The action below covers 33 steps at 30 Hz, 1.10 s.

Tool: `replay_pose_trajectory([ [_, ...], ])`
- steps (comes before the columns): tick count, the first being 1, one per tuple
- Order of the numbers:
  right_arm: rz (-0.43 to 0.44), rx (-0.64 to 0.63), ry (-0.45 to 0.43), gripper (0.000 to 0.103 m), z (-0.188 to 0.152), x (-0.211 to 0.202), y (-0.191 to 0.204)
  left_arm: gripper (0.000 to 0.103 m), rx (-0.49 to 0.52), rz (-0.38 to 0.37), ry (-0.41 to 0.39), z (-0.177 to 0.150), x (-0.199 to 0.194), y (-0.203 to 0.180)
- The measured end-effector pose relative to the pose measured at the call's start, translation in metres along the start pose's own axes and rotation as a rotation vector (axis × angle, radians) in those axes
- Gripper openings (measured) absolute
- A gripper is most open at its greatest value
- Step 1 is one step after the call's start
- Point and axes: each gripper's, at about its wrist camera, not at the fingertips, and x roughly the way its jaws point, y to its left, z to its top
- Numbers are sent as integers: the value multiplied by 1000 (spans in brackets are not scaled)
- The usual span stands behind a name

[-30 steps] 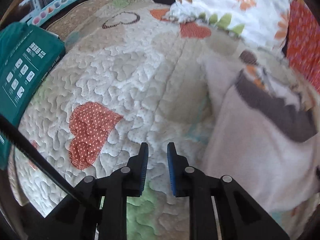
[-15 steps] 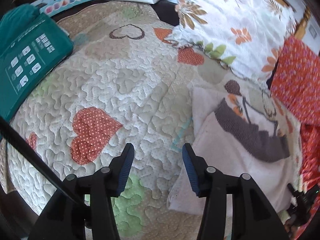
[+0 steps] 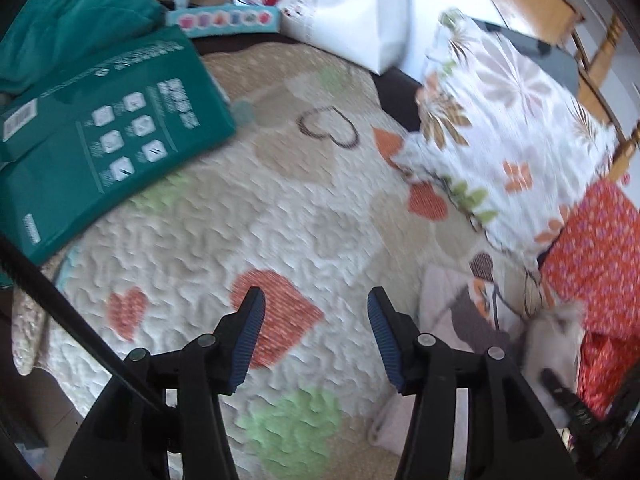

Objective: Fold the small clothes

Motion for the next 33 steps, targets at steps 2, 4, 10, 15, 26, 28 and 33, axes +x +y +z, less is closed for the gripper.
replay_pose_trajectory([
  [2,25,-52,44,16,-3,28,38,52,-18,-5,-7,4,-3,8],
  [4,30,-93,94,16,-13,53,63,52,-29,-16,-5,5,-4,13],
  [10,-45,-184,122,17,-35,81,87,52,-65,-34,1,8,-5,23],
  [15,120,-174,164,41,-34,77,92,52,-62,-35,9,6,-3,19],
  [26,278,-140,138,67,-28,6,37,54,9,-90,92,-15,17,-9],
  [28,219,-97,114,67,-25,-4,9,54,54,-142,131,-25,22,-26],
  [33,172,2,104,66,-31,-11,-46,54,220,-247,245,-60,44,-80],
])
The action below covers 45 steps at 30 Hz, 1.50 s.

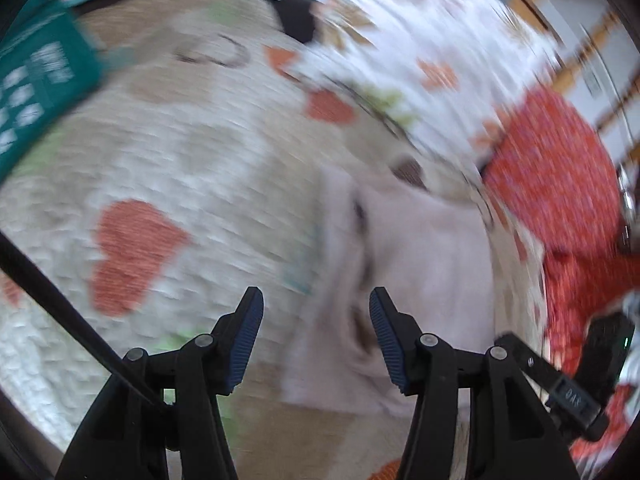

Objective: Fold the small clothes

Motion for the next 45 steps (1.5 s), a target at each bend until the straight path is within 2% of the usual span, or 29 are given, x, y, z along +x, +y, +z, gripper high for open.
replay_pose_trajectory([
  [4,-17,15,4,66,-8,-5,-15,52,89,-31,79,-10,33,-34],
  [6,-21,23,7,67,-11,-4,-19,9,122,-26,124,-13,49,-44],
  [8,-22,31,8,67,-12,-3,-22,9,102,-7,98,-13,42,-40],
  [11,-11,40,-3,67,-10,-7,-25,8,47,-19,42,-6,15,-19],
  [12,-8,37,-10,67,-9,-9,-26,8,30,-20,45,-5,13,-12],
  [16,-11,22,-30,67,2,-6,-23,8,-29,15,138,-17,29,10],
  [20,1,5,-65,66,25,2,-7,9,5,35,117,-18,27,3],
  [24,-44,-31,-83,64,53,22,15,11,7,42,121,-19,29,2],
  [25,-55,-37,-80,57,60,29,19,12,9,47,125,-20,30,2],
  [26,-65,-49,-63,41,68,39,22,13,12,53,130,-21,32,1],
  [27,-72,-59,-24,37,76,54,24,14,10,58,136,-21,35,0],
  [28,-93,-57,11,36,82,68,19,15,3,52,140,-22,35,2],
  [30,-237,-58,137,36,93,107,4,23,-26,27,153,-25,36,6],
  [31,-297,-63,127,36,98,108,6,23,-44,19,156,-27,36,8],
  [32,-306,-62,104,35,101,103,9,23,-63,14,154,-29,35,11],
  [33,-295,-89,16,35,107,86,24,23,-68,6,151,-31,34,13],
  [35,-223,-169,-60,35,111,70,50,23,-73,-1,144,-34,33,14],
  [36,-125,-219,-52,35,112,70,70,23,-81,-6,141,-35,33,16],
  [37,-82,-242,-24,35,113,75,78,23,-88,-9,141,-36,33,16],
  [38,-24,-292,60,35,108,94,96,23,-97,-13,142,-36,33,17],
  [40,-4,-359,149,35,101,124,115,23,-113,-16,143,-38,33,19],
  [41,-3,-400,206,35,99,145,125,23,-116,-17,144,-38,32,19],
  [42,-35,-437,274,34,95,174,132,23,-118,-15,145,-38,32,19],
  [43,-97,-450,307,32,95,197,135,23,-118,-14,144,-38,32,19],
  [44,-156,-455,328,32,94,217,136,23,-112,-7,141,-38,32,18],
  [45,-202,-473,296,32,100,234,139,23,-104,-2,141,-38,33,16],
])
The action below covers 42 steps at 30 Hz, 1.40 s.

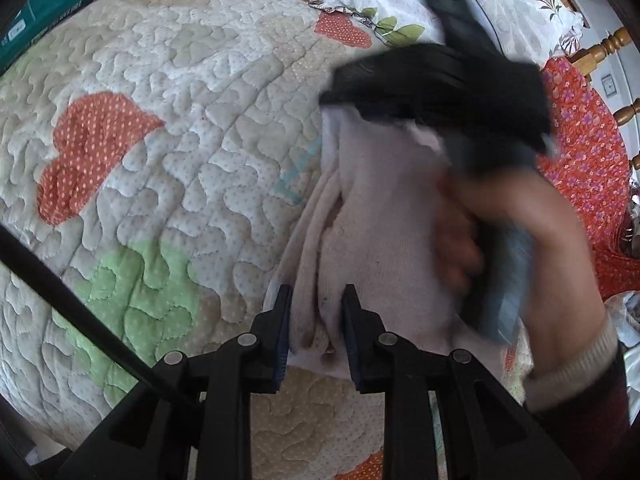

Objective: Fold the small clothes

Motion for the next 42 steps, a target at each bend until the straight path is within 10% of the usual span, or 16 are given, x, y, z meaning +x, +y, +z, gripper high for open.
replay_pose_trajectory([
  [5,-49,34,-107,33,28,-23,-6,22,69,-9,-17,0,-9,-10],
  [8,74,128,-209,68,10,-80,-34,22,88,-63,-72,1,-32,-8],
  [11,143,244,-254,75,-44,-124,-85,33,72,-53,-147,9,-49,3],
  [18,284,525,-226,76,-180,-116,-166,68,-50,-81,-60,36,-8,24],
  [24,531,620,-276,68,-204,-74,-158,65,38,-39,-29,32,21,4],
  [26,526,634,-269,54,-194,-65,-149,27,47,-102,28,29,26,-8],
  [31,508,591,-329,33,-189,-107,-159,22,107,-169,-34,24,9,-54],
  [35,349,537,-383,34,-207,-154,-180,22,170,-118,23,15,30,-92],
  [39,149,528,-216,53,-222,-130,-191,27,156,-15,102,4,62,-96],
  [42,158,556,-293,54,-239,-153,-198,30,192,9,63,0,51,-99],
])
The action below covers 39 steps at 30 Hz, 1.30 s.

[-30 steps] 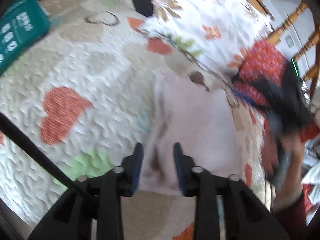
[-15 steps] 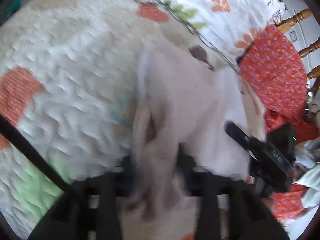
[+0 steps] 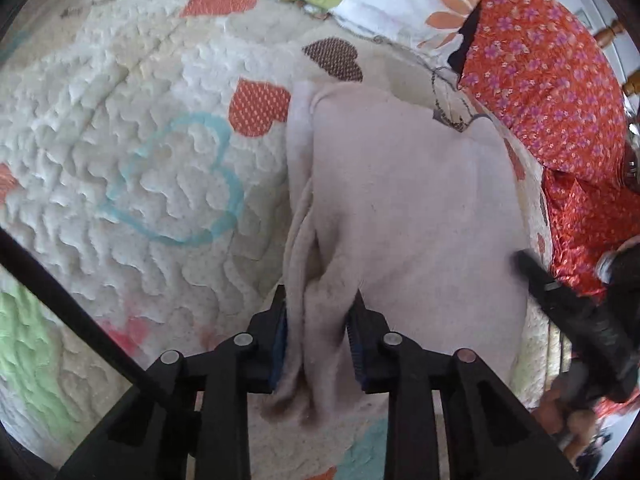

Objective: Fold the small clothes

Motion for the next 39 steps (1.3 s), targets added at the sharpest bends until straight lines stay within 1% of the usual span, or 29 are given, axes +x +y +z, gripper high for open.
replay_pose_trajectory([
  [1,-13,-4,-59,54,0,-18,1,32,-5,-5,-6,-3,-3,3],
  [3,-37,-43,-122,53,-1,-41,8,37,-44,-35,2,-4,-4,14],
  [4,-41,-64,-133,43,-2,-47,13,37,-62,-54,5,-3,-5,19],
  [5,-30,-87,-129,27,-5,-53,19,38,-73,-65,5,-3,-7,22],
  [7,9,-109,-97,19,-13,-52,25,38,-71,-71,-15,-3,-17,26],
  [8,22,-131,-58,17,-22,-43,30,38,-62,-60,-36,-3,-23,27],
  [11,-14,-178,37,16,-50,-14,34,40,-36,-22,-88,-4,-38,29],
  [12,-18,-199,98,16,-64,0,36,40,-30,-11,-98,-4,-42,31],
  [13,-35,-219,135,17,-73,10,37,40,-25,5,-114,-5,-48,34],
  [14,-79,-259,148,17,-82,14,42,41,-22,21,-134,-5,-54,36],
  [15,-114,-306,135,17,-86,11,49,41,-23,26,-144,-4,-58,39],
  [16,-124,-336,130,19,-85,5,57,42,-28,31,-161,-4,-64,43],
  [17,-112,-349,108,19,-81,-4,63,44,-37,34,-177,-3,-69,46],
  [18,-75,-343,66,19,-73,-17,69,48,-44,37,-188,-2,-73,50],
  [19,-58,-334,17,19,-61,-28,75,49,-55,45,-203,-1,-76,52],
  [20,-61,-330,-13,19,-54,-32,80,50,-63,51,-216,0,-80,55],
  [21,-74,-324,-55,19,-39,-35,86,51,-68,53,-220,1,-81,57],
  [23,-112,-309,-83,19,-11,-25,92,52,-80,52,-224,1,-83,61],
  [25,-194,-279,-74,19,19,4,88,52,-85,50,-221,2,-83,63],
  [26,-249,-263,-49,19,30,25,86,52,-84,52,-221,3,-84,64],
  [27,-302,-229,6,19,42,54,75,52,-84,56,-225,3,-84,63],
  [29,-294,-194,86,19,48,85,64,53,-94,71,-241,6,-87,66],
  [30,-287,-210,74,19,49,92,68,54,-103,74,-247,7,-89,68],
  [32,-364,-259,86,21,51,91,84,56,-125,69,-262,10,-94,73],
  [33,-354,-299,49,22,51,81,98,57,-131,70,-267,10,-96,75],
  [34,-302,-320,10,22,47,70,111,57,-138,75,-275,12,-98,77],
  [35,-219,-333,-10,22,40,59,123,58,-143,84,-282,12,-99,78],
  [37,-152,-338,32,22,28,62,136,59,-144,102,-290,13,-100,78],
  [39,-69,-329,100,22,7,76,144,60,-136,127,-297,12,-101,77],
])
